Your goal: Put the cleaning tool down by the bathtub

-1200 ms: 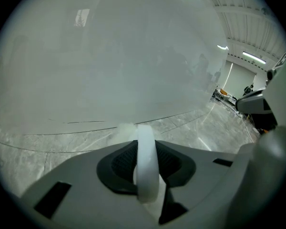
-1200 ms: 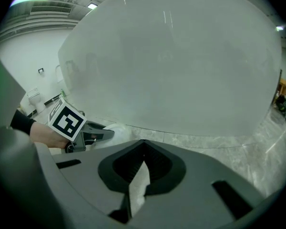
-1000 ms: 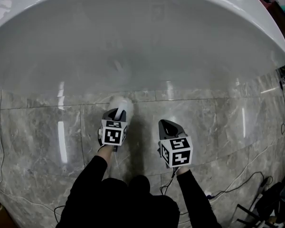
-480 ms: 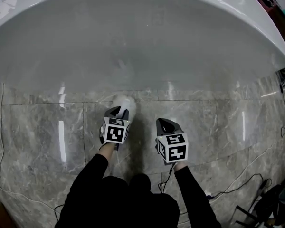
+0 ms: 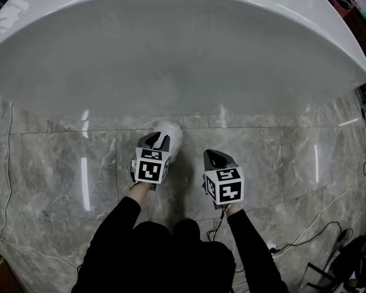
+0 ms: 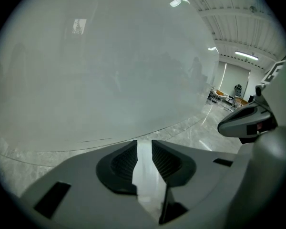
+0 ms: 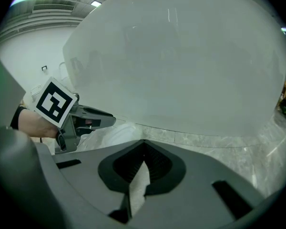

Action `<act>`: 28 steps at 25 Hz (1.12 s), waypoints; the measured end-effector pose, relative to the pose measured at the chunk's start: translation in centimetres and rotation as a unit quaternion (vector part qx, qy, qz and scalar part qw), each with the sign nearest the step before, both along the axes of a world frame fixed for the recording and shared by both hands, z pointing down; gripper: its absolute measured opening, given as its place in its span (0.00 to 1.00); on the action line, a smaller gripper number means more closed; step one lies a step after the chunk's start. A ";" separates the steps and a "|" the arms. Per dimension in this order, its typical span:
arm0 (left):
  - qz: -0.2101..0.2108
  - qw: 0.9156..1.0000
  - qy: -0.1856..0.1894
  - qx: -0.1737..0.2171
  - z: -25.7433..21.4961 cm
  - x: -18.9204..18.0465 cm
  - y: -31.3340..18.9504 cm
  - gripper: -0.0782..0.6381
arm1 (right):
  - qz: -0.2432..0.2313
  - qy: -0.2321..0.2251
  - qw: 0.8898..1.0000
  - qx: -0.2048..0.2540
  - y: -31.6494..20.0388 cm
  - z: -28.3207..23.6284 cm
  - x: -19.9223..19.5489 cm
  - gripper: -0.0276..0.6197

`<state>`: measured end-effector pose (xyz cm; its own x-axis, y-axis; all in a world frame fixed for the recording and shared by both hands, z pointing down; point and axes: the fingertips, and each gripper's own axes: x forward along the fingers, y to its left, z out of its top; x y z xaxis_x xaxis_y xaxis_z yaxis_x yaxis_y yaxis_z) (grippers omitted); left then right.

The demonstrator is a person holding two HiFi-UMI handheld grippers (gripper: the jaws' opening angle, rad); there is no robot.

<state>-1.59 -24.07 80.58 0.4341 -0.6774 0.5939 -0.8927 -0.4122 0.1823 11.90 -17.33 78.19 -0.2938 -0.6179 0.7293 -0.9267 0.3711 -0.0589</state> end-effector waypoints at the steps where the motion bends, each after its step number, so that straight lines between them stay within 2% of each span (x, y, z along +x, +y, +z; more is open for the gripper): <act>1: 0.001 1.000 0.004 0.002 -0.4 -0.2 0.1 0.25 | 0.000 0.000 1.000 0.002 0.0 -0.2 -0.2 0.04; 12: 0.007 0.999 0.017 0.028 -3.4 -3.1 1.6 0.12 | -0.013 0.004 1.000 0.009 0.5 -1.3 -2.2 0.04; 28: 0.008 0.998 0.046 0.042 -6.0 -5.2 4.2 0.12 | -0.023 0.008 1.000 0.015 2.7 -1.9 -3.6 0.04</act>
<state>-6.78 -19.87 74.56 0.4955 -0.7153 0.4928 -0.8667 -0.4442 0.2269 8.30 -14.61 76.28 -0.3102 -0.6265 0.7150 -0.9096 0.4142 -0.0317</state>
